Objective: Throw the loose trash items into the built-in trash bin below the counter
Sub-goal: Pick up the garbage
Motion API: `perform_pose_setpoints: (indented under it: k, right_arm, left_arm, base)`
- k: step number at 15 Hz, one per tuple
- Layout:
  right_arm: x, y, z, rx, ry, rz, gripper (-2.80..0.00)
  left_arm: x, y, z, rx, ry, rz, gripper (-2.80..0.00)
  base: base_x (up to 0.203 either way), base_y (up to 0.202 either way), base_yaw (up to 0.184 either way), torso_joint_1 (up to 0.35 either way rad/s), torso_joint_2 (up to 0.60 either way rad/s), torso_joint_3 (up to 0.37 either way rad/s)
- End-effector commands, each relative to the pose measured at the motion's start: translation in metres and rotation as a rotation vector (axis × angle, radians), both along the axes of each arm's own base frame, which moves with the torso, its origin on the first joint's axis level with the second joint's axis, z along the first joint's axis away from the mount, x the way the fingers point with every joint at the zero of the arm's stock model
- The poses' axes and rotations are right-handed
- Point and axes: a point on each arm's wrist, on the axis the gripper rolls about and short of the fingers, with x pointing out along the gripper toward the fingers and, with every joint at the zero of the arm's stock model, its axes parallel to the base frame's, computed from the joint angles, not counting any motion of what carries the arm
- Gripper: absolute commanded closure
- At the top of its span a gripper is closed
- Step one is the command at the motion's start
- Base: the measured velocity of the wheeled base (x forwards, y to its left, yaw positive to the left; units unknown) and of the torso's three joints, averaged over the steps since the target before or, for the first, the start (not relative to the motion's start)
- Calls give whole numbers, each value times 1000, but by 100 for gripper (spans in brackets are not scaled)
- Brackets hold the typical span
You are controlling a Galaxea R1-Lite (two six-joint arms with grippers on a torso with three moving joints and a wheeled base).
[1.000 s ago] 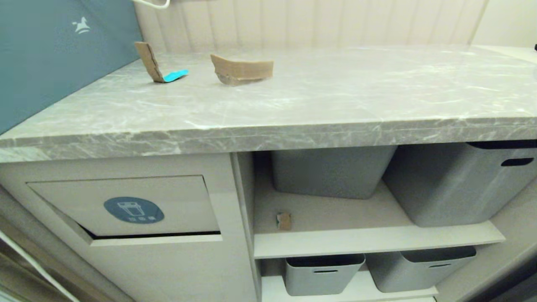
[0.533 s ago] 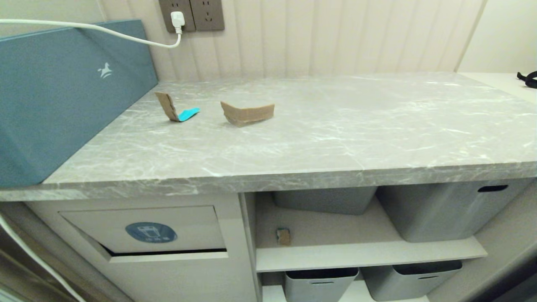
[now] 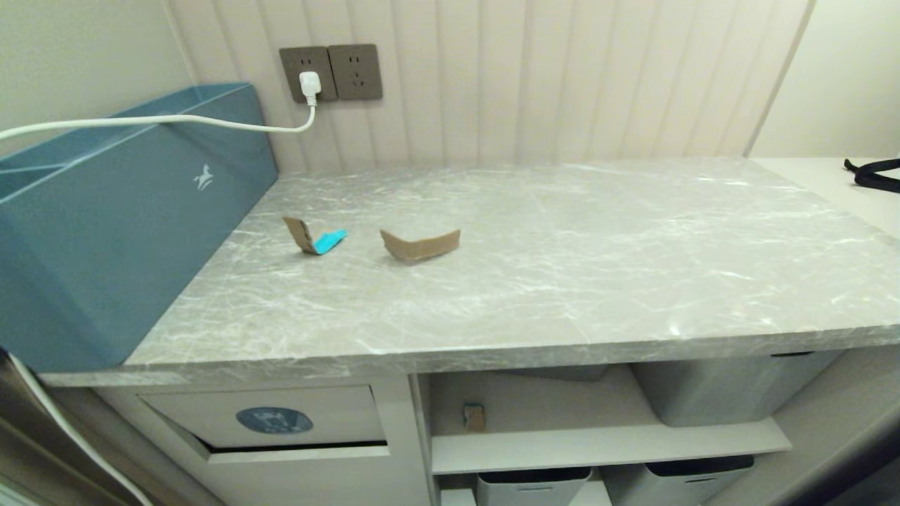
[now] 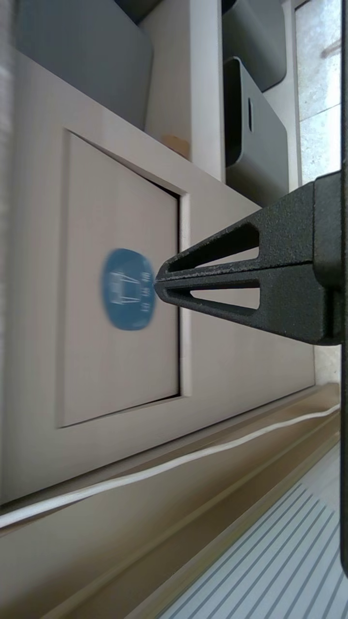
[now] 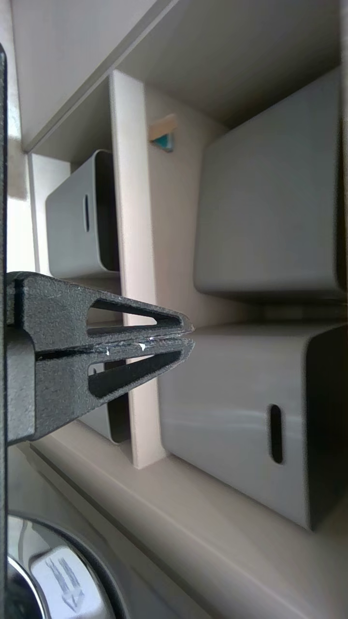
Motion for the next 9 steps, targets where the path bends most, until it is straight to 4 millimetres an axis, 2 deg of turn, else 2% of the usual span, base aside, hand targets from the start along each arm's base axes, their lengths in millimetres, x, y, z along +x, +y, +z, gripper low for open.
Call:
perform_pose_setpoints:
  k: [1, 9]
  right_arm:
    - [0, 0, 0, 0, 3, 0, 0]
    - [0, 0, 0, -1, 3, 1, 0]
  left_arm:
    - [0, 0, 0, 0, 1, -1, 0]
    - [0, 0, 0, -2, 18, -4, 0]
  base:
    - [0, 0, 0, 233, -491, -280]
    - [0, 0, 0, 243, -530, -289]
